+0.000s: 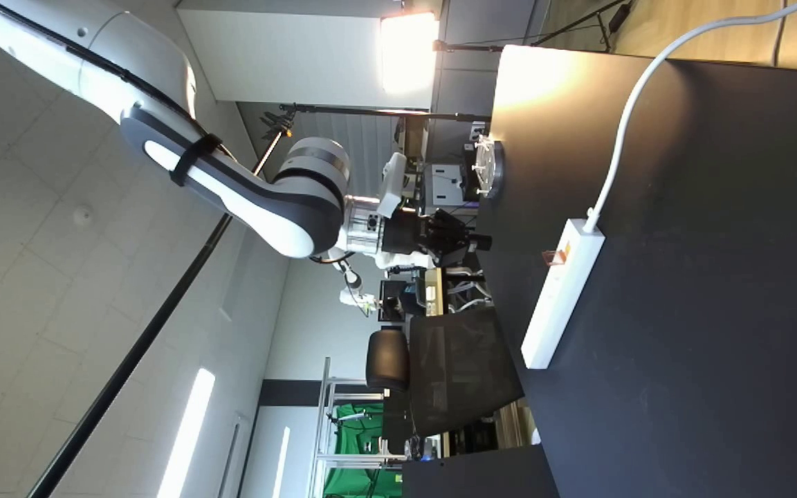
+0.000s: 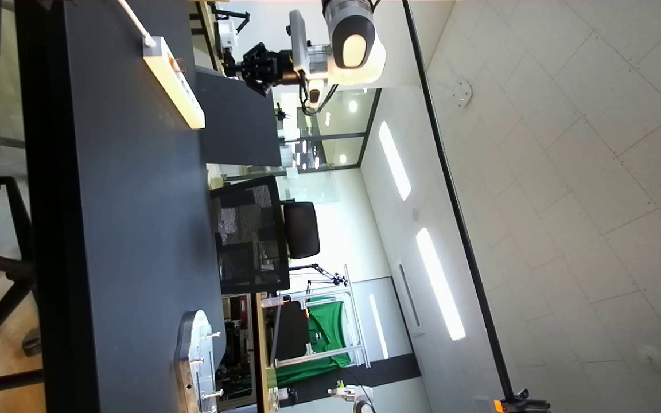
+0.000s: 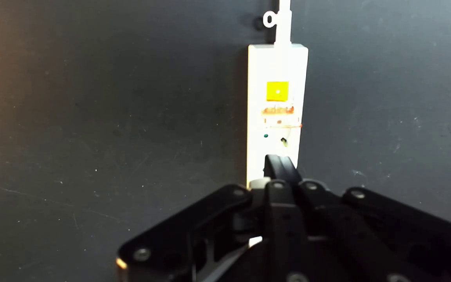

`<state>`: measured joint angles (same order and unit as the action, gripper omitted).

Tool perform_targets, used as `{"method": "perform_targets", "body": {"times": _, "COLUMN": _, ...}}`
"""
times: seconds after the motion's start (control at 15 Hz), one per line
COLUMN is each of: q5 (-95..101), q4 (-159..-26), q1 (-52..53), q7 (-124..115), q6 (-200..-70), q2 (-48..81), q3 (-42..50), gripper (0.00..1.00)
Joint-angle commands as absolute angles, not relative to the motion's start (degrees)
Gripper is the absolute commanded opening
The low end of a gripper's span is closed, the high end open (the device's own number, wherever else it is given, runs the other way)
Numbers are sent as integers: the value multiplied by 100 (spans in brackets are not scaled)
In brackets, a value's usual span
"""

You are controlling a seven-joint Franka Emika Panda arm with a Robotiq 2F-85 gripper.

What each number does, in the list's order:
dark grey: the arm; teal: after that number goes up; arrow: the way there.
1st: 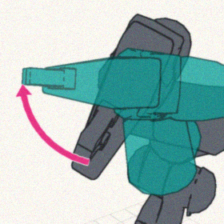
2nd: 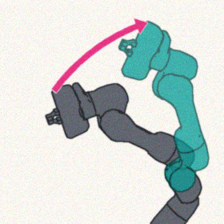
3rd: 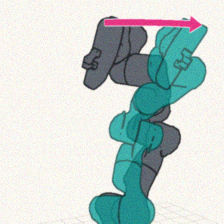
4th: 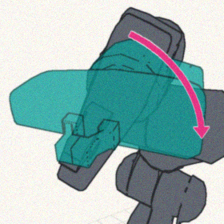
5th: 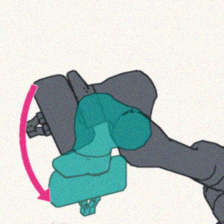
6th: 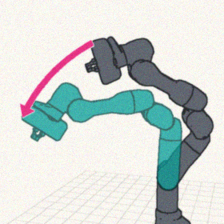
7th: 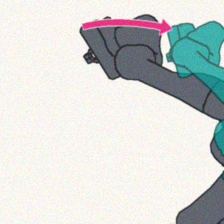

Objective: Turn on the adapter

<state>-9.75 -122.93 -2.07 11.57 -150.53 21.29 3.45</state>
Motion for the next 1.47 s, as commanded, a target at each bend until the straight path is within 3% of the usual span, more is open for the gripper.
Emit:
{"method": "perform_targets", "body": {"times": 0.0, "q5": -853, "q4": -12291, "q1": -364, "q7": 1065, "q6": -15050, "q2": 2120, "q3": 188, "gripper": 1}}
{"method": "perform_targets", "body": {"times": 1.4, "q5": -881, "q4": -12085, "q1": -666, "q7": 1124, "q6": -15219, "q2": 2981, "q3": -193, "gripper": 0}}
